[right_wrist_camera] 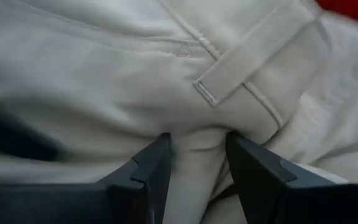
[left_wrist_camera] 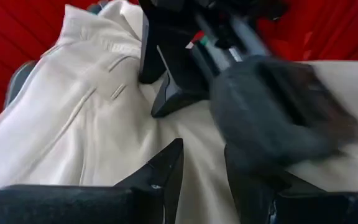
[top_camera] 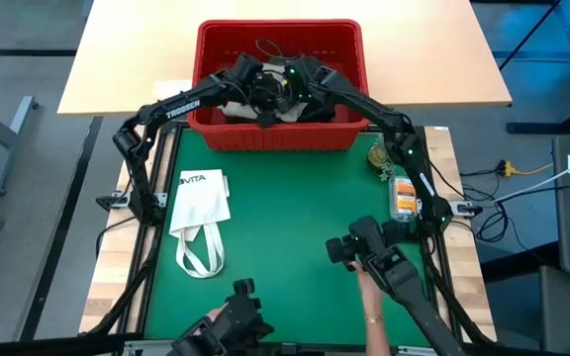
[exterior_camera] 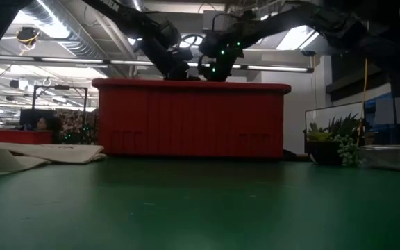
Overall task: Fold Laundry from Bin
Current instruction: Put the stacked clothes into the red bin
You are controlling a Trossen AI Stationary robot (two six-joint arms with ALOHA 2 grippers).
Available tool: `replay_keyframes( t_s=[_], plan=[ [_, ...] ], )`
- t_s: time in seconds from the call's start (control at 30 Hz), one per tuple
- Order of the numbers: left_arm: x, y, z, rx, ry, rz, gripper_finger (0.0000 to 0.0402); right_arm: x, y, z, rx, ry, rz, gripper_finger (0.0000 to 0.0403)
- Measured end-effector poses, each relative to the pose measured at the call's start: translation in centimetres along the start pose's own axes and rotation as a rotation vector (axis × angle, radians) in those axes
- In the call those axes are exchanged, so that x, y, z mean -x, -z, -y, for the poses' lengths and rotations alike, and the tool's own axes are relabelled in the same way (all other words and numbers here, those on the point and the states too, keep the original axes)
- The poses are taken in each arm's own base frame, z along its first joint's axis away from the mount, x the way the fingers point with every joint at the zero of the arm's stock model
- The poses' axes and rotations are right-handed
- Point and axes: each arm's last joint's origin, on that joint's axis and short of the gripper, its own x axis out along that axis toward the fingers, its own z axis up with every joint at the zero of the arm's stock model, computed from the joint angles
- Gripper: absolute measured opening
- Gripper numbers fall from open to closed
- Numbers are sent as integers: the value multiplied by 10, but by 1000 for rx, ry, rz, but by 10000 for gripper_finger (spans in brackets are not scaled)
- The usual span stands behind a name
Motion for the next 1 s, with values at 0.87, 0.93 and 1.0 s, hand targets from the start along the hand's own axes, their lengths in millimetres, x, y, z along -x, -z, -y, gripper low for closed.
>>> replay_keyframes(
  t_s=[0.87, 0.93, 1.0],
  plan=[
    [75, -24, -16, 16, -170, 108, 99, 46, -21, 28, -94, -141, 71, 159],
    [89, -27, -14, 19, -178, 124, 94, 58, -25, 27, -91, -208, 85, 159],
    [103, -28, -13, 20, -186, 131, 90, 69, -27, 22, -78, -306, 96, 159]
  ],
)
